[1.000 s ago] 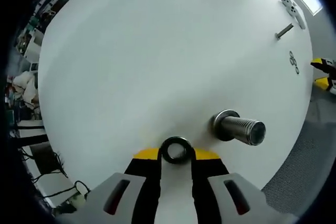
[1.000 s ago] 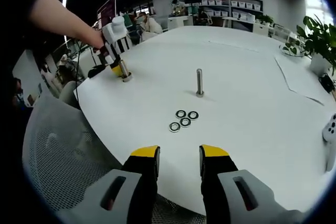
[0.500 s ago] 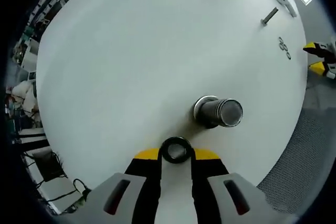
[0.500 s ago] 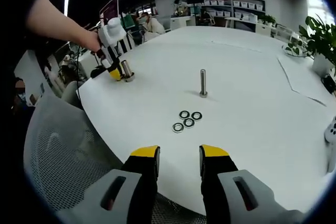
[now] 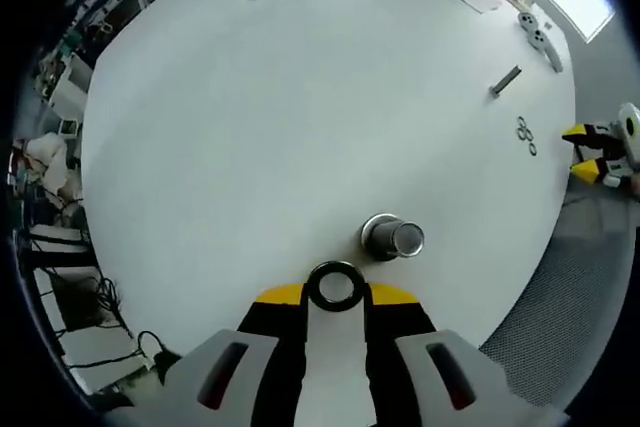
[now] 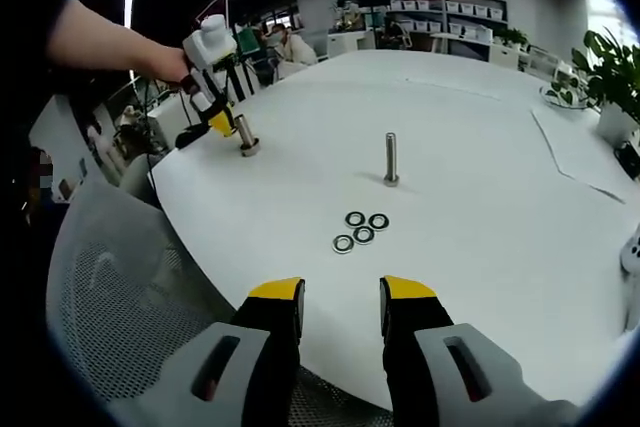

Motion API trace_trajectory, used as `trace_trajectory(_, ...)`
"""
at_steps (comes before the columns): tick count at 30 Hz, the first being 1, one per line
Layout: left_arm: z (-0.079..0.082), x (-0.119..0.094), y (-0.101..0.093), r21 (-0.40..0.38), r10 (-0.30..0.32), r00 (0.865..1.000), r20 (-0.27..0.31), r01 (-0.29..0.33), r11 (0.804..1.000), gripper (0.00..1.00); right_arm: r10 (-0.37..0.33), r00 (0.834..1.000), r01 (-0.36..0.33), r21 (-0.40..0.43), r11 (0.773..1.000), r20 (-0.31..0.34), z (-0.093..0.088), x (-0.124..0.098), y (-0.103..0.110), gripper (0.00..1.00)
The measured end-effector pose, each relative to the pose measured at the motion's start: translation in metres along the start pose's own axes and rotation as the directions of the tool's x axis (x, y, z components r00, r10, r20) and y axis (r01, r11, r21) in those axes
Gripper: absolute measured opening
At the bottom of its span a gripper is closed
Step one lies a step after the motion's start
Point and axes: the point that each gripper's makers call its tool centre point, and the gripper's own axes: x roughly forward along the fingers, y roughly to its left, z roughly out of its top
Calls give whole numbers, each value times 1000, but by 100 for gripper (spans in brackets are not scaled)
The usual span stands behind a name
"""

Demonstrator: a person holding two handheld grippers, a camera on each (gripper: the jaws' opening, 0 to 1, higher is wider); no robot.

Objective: Place the washer onto the threaded stud by aligning its center hole with the stud, sliding it down to the base, and recovering from edge contact or off-axis alignment until the washer reaches the visible bottom stop.

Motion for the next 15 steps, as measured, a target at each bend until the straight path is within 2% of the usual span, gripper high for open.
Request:
trace_trajectory(10,15,-24,-4,56,1,1000,28,-2,998,19,5,1000,-5,-3,1000,2,0,0,1,33)
trace_trajectory(15,26,-30,-13,84,-5,999,42,2,996,19,6,1000,-6,0,1000,4,0,0,1,33)
